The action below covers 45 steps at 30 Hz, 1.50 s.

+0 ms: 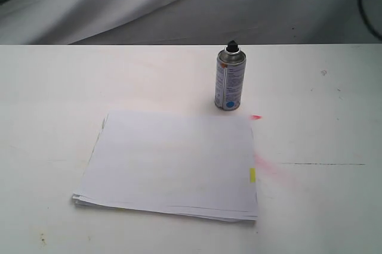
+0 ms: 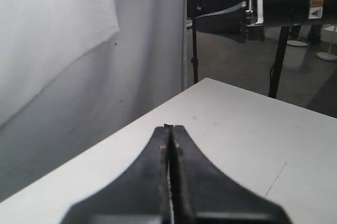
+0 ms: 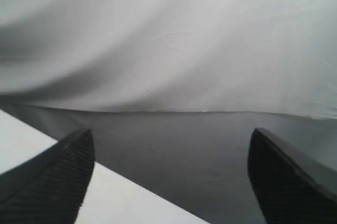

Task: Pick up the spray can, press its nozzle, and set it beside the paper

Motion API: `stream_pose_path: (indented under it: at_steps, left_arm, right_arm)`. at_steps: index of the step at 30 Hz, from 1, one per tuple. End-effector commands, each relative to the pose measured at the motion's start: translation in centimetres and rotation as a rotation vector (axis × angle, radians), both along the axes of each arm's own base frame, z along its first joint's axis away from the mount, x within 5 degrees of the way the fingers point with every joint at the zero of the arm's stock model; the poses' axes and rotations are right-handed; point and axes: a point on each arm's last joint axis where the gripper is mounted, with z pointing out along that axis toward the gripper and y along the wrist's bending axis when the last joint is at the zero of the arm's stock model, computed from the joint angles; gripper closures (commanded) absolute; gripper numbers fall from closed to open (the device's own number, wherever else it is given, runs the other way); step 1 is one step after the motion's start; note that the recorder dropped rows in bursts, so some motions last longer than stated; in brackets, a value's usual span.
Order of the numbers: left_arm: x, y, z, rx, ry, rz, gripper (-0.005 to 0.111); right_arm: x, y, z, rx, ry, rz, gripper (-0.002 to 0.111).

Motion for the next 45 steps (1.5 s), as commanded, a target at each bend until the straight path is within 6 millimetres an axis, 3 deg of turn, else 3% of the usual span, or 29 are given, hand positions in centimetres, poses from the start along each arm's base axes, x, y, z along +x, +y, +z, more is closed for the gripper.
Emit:
stream_pose_path:
  at_steps: [1,6,11,17,22,25,29,35,38,45]
  left_arm:
    - [-5.3,0.3,2.3,0.079,-0.014,0.044,0.107]
    - [-10.0,-0.7,3.3,0.145,0.003,0.106,0.107]
    - [-13.1,-1.7,4.2,0.066,-0.068,0.138,0.107]
    - [-17.2,-2.1,2.0,0.049,-0.035,0.131,0.107]
    - [-20.0,-1.3,-0.2,0.008,-0.05,0.265,0.107]
    - [-20.6,-0.7,-1.2,-0.082,-0.12,0.359,0.107]
    - [-18.9,-0.1,-4.4,-0.193,-0.057,0.421,0.107]
    - [-16.6,0.2,-8.1,-0.267,-0.048,0.45,0.107]
    - [-15.9,0.2,-8.8,-0.284,-0.07,0.449,0.107]
    - [-15.0,0.7,-9.1,-0.261,-0.057,0.502,0.107]
  right_arm:
    - [-5.0,-1.2,4.5,0.017,0.016,-0.138,0.052]
    - [-10.8,-2.8,6.4,0.01,0.179,-0.258,0.085]
    - [-16.7,-4.5,7.1,-0.033,0.353,-0.201,0.108]
    - [-23.6,-5.7,6.7,0.032,0.463,0.01,0.108]
    - [-30.0,-7.5,5.1,0.212,0.395,0.162,0.108]
    - [-31.8,-8.3,3.4,0.28,0.309,0.188,0.108]
    - [-31.7,-8.0,0.5,0.358,0.216,0.23,0.108]
    - [-27.9,-6.6,-5.3,0.473,0.097,0.193,0.108]
    - [-26.4,-6.8,-7.6,0.536,0.08,0.105,0.108]
    - [-24.8,-6.2,-10.9,0.476,0.194,0.041,0.108]
